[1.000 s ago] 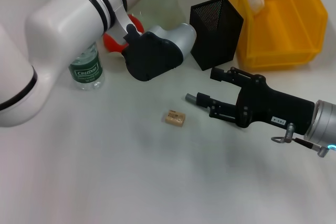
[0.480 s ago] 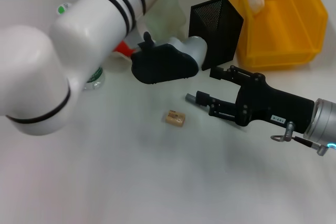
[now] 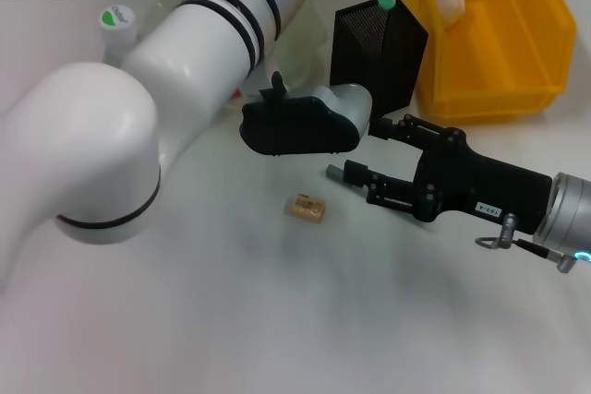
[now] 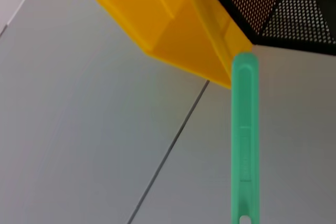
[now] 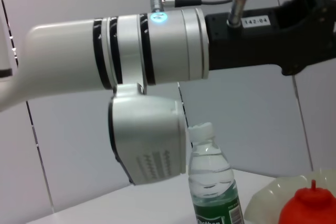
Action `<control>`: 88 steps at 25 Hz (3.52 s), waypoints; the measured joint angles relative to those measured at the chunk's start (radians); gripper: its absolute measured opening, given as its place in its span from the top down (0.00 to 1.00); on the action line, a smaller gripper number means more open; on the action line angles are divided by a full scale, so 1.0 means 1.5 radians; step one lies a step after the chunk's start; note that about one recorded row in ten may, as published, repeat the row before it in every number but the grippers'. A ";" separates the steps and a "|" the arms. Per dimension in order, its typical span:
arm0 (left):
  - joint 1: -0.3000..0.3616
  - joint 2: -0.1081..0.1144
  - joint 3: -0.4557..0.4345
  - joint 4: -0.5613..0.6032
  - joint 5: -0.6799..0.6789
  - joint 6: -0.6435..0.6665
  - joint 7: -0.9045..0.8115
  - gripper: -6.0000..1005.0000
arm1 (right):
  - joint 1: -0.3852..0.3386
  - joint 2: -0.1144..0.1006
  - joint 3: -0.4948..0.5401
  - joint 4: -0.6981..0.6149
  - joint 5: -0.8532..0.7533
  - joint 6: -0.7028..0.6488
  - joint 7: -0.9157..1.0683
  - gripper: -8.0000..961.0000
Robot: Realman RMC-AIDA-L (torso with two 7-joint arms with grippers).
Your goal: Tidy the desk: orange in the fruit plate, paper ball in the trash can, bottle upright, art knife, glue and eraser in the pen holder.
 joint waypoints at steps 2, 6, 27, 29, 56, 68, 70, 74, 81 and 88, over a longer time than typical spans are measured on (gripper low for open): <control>-0.009 0.000 0.003 -0.015 0.017 -0.001 -0.021 0.65 | 0.000 0.000 0.000 0.000 0.000 0.002 -0.002 0.20; -0.020 0.000 0.007 -0.037 0.047 -0.004 -0.050 0.65 | 0.000 0.000 0.000 0.000 0.001 0.002 -0.008 0.20; -0.055 0.000 0.032 -0.091 0.056 -0.007 -0.063 0.63 | 0.002 0.001 -0.005 0.008 0.016 0.003 -0.010 0.20; -0.055 0.000 0.032 -0.091 0.056 -0.007 -0.063 0.63 | 0.002 0.001 -0.004 0.008 0.016 0.003 -0.010 0.20; -0.036 0.000 0.019 -0.044 0.059 0.000 -0.208 0.33 | 0.002 0.001 -0.001 0.025 0.018 -0.003 -0.024 0.20; 0.010 0.002 -0.077 0.011 0.052 0.056 -0.812 0.32 | -0.004 -0.005 0.013 0.038 0.016 -0.018 0.014 0.20; 0.013 0.002 -0.082 0.011 0.052 0.064 -0.857 0.32 | -0.004 -0.005 0.014 0.038 0.016 -0.020 0.016 0.20; 0.047 0.003 -0.116 0.024 0.044 0.136 -1.045 0.32 | -0.002 -0.006 0.033 0.037 0.017 -0.016 0.048 0.20; 0.120 0.007 -0.285 -0.005 -0.046 0.501 -1.330 0.32 | 0.001 -0.015 0.039 0.036 0.014 -0.015 0.064 0.21; 0.151 0.012 -0.436 -0.174 -0.067 0.921 -1.412 0.32 | 0.004 -0.025 0.039 0.038 0.012 -0.012 0.090 0.21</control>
